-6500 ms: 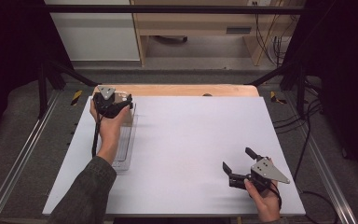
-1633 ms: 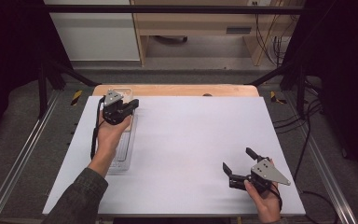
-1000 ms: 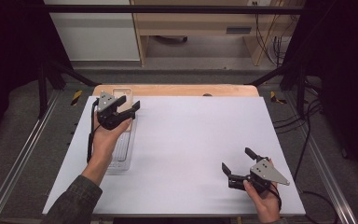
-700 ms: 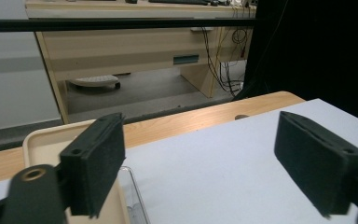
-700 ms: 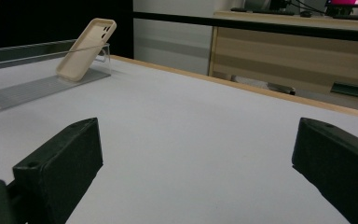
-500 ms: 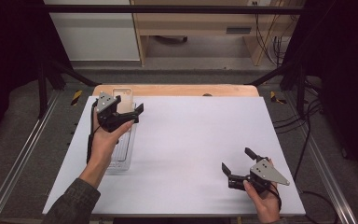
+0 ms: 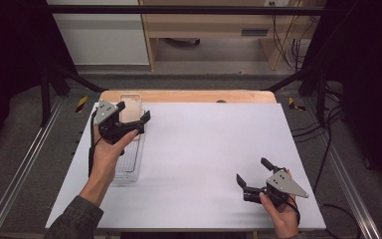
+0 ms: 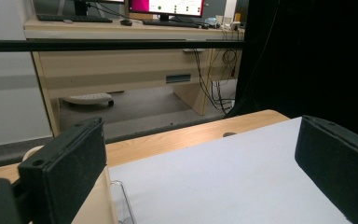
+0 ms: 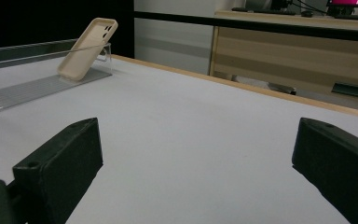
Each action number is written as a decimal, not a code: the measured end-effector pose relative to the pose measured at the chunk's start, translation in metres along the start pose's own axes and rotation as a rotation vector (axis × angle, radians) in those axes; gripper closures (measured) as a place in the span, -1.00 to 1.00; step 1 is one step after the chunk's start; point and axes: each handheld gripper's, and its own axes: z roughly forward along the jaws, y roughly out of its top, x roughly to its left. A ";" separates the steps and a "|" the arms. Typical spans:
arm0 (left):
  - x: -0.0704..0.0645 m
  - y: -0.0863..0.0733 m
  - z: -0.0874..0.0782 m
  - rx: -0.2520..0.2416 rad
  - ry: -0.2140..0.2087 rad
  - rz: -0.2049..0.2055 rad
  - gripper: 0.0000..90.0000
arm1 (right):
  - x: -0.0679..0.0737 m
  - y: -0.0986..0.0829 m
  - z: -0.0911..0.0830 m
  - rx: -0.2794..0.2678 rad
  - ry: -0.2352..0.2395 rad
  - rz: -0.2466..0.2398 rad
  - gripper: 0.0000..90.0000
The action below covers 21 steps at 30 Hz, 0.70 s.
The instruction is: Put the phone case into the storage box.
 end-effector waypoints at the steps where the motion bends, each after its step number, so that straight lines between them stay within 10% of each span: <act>1: 0.000 0.000 -0.002 -0.004 0.000 0.001 -0.96 | 0.000 0.000 0.000 -0.001 0.000 0.000 -0.96; 21: 0.013 -0.003 -0.061 -0.079 0.014 0.014 -0.96 | 0.002 0.001 -0.001 -0.002 -0.001 -0.008 -0.96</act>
